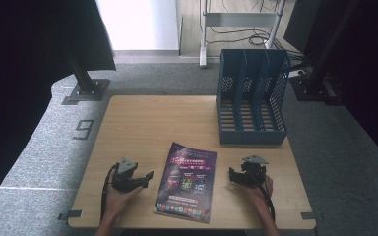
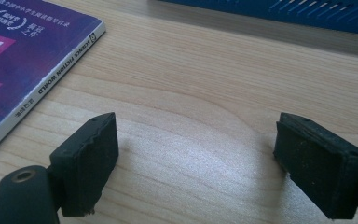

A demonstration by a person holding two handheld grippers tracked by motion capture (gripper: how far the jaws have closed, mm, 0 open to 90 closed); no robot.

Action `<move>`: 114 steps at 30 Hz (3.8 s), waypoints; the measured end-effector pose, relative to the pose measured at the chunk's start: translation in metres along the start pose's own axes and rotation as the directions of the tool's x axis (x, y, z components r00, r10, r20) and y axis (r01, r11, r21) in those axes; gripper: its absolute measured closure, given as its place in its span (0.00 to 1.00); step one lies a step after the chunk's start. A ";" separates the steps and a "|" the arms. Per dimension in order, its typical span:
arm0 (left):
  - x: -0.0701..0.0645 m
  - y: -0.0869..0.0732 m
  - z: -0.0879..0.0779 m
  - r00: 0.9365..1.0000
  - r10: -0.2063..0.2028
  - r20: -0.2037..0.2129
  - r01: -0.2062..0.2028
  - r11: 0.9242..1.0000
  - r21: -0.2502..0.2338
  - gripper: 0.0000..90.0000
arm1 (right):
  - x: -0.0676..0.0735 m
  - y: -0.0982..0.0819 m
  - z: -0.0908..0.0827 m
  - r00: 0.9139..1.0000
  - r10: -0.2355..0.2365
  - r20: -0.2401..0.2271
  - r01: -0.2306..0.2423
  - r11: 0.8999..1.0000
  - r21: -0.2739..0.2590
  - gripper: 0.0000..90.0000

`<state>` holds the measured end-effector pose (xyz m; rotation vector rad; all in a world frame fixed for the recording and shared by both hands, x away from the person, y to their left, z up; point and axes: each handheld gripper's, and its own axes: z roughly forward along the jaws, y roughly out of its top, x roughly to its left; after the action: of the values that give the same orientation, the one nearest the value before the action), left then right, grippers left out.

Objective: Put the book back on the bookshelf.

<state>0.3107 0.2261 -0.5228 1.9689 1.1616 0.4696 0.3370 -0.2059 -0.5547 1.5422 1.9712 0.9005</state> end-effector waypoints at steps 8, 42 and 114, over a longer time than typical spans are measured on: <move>0.004 0.000 0.006 1.000 -0.008 0.011 0.008 1.000 0.012 0.27 | -0.002 0.000 -0.002 1.000 0.023 -0.010 -0.024 1.000 -0.016 0.15; -0.002 0.007 0.004 0.999 0.002 0.036 -0.002 1.000 -0.014 0.27 | 0.051 0.020 -0.032 0.976 -0.052 -0.211 0.016 0.985 -0.172 0.20; -0.027 0.018 0.021 0.996 0.029 0.083 -0.030 0.999 0.011 0.27 | 0.094 0.014 0.018 0.971 -0.087 -0.224 0.081 0.996 -0.034 0.20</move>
<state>0.3200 0.1889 -0.5201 1.9995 1.0876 0.3927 0.3354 -0.1094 -0.5534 1.3828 2.1555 1.1018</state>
